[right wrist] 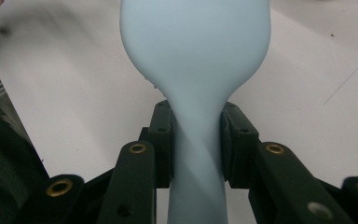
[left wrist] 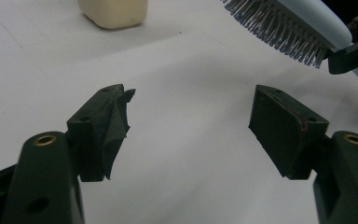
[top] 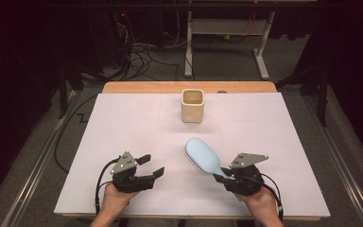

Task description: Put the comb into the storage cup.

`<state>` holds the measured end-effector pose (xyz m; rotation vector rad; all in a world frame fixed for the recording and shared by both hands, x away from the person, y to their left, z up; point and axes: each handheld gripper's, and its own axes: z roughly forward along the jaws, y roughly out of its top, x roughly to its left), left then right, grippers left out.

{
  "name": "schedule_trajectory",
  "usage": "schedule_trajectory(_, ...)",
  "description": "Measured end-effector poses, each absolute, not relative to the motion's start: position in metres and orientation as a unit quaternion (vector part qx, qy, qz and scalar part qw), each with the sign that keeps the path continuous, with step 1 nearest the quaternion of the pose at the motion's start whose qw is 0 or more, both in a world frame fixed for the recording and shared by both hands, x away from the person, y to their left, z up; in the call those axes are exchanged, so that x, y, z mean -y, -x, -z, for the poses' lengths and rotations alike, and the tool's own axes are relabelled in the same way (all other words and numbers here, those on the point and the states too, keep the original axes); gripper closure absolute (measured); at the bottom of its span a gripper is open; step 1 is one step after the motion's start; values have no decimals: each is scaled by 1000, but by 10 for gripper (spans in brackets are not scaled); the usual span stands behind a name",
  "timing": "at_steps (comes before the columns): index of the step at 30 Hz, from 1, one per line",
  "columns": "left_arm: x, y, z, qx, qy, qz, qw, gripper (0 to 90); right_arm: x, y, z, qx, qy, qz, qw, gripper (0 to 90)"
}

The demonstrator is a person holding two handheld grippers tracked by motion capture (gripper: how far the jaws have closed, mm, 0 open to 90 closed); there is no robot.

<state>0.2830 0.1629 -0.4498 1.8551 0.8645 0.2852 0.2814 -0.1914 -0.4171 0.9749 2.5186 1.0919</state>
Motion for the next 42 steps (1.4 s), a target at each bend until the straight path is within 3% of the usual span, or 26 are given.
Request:
schedule_trajectory(13,-138,-287,446,-340,-785,-120,504,237,191,-282,415,-856,-331,-379,118,705)
schedule_trajectory(42,-97,-295,446,-297,-801,-63,515,199,185,-281,413,-858,-321,-382,123,705)
